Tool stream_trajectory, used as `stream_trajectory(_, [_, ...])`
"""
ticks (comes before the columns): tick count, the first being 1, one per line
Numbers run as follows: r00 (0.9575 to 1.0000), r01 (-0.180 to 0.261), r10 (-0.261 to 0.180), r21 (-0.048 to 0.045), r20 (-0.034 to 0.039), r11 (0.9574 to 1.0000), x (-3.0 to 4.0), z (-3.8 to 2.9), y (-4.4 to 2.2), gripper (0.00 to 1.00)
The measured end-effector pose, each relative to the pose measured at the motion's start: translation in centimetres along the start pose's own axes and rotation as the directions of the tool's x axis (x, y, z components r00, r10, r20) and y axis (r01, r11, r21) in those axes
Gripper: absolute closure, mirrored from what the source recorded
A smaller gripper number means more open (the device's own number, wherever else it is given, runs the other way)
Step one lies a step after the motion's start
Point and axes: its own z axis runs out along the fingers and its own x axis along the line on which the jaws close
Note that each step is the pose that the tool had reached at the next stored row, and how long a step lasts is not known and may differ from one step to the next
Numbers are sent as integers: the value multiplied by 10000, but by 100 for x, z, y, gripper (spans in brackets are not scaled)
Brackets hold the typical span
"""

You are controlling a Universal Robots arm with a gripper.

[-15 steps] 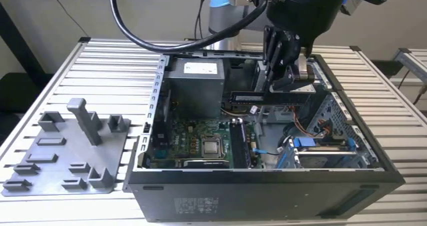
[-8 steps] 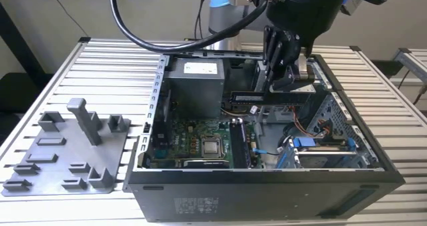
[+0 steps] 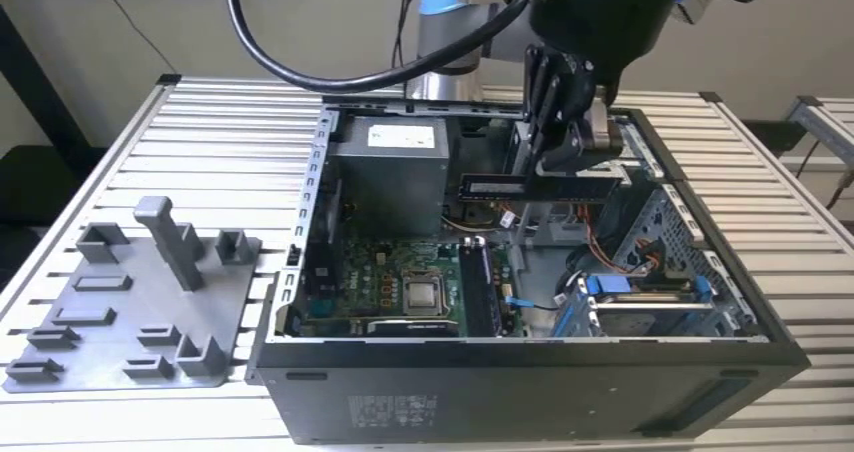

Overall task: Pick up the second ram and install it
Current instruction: 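Pick up the second ram and move it above second insertion slot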

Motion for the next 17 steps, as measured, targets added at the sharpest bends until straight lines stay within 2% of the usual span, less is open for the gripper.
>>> stream_trajectory(5, [9999, -20, 18, 143, 142, 9999, -45, 10, 16, 86])
stream_trajectory(9, [9997, -197, 193, 259, 153, 9995, -63, 27, 34, 86])
stream_trajectory(13, [9989, -455, 451, 280, 156, 9986, -78, 40, 37, 86])
stream_trajectory(17, [9984, -543, 539, 282, 158, 9981, -126, 46, 40, 86])
